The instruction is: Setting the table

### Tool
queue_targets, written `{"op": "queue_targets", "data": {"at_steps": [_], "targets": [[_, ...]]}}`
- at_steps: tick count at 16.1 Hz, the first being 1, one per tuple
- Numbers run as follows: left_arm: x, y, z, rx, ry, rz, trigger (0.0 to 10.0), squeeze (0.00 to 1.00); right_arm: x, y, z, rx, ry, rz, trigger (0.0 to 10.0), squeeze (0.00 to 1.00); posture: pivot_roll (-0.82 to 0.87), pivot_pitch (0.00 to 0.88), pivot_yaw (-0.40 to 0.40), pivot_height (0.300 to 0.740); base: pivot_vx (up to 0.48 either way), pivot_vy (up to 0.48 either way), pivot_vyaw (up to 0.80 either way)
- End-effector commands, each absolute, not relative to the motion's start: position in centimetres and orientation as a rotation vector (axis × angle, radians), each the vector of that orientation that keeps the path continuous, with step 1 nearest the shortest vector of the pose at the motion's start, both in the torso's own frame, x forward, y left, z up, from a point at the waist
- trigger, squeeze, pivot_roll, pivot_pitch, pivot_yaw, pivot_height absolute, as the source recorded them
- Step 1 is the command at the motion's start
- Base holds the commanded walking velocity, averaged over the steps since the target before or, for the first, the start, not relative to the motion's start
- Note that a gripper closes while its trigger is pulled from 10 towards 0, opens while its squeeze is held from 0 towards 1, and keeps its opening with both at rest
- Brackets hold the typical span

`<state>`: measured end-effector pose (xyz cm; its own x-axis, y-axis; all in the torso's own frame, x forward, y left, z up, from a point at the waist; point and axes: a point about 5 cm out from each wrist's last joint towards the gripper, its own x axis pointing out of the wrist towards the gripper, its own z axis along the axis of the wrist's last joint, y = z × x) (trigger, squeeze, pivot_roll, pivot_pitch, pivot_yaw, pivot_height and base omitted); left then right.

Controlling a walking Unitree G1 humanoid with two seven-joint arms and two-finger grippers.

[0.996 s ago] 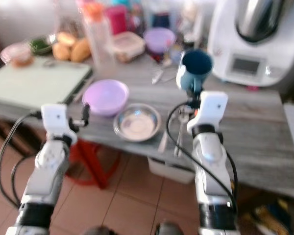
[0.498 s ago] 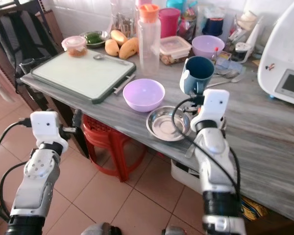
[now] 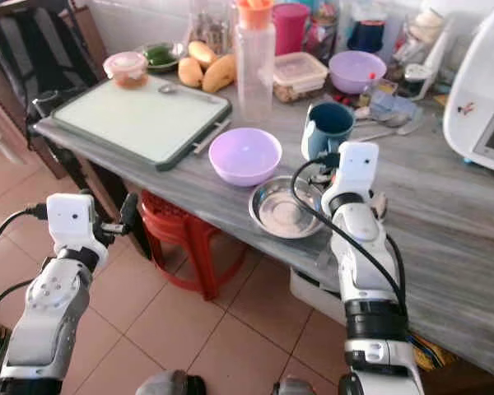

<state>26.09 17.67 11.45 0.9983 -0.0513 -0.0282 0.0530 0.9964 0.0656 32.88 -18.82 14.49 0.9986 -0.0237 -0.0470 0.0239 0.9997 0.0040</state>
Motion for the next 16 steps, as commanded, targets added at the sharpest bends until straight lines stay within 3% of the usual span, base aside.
{"op": "queue_targets", "data": {"at_steps": [1, 9, 16], "targets": [[25.9, 17.7, 11.8, 0.069, 0.022, -0.067, 10.0, 0.00, 33.1, -19.0, 14.9, 0.010, 0.040, -0.029, 10.0, 0.00, 0.02, 0.023, 0.055, 0.740, 0.000, 0.000, 0.00], [25.7, 17.7, 11.7, 0.068, 0.049, -0.082, 10.0, 0.00, 33.2, -20.4, 13.3, -0.009, 0.147, -0.104, 10.0, 0.00, 0.01, 0.028, 0.051, 0.740, 0.000, 0.000, 0.00], [26.0, 17.5, 11.7, 0.067, 0.051, -0.089, 10.0, 0.00, 33.1, -19.6, 12.4, -0.012, 0.190, -0.045, 10.0, 0.00, 0.01, 0.024, 0.052, 0.740, 0.000, 0.000, 0.00]]}}
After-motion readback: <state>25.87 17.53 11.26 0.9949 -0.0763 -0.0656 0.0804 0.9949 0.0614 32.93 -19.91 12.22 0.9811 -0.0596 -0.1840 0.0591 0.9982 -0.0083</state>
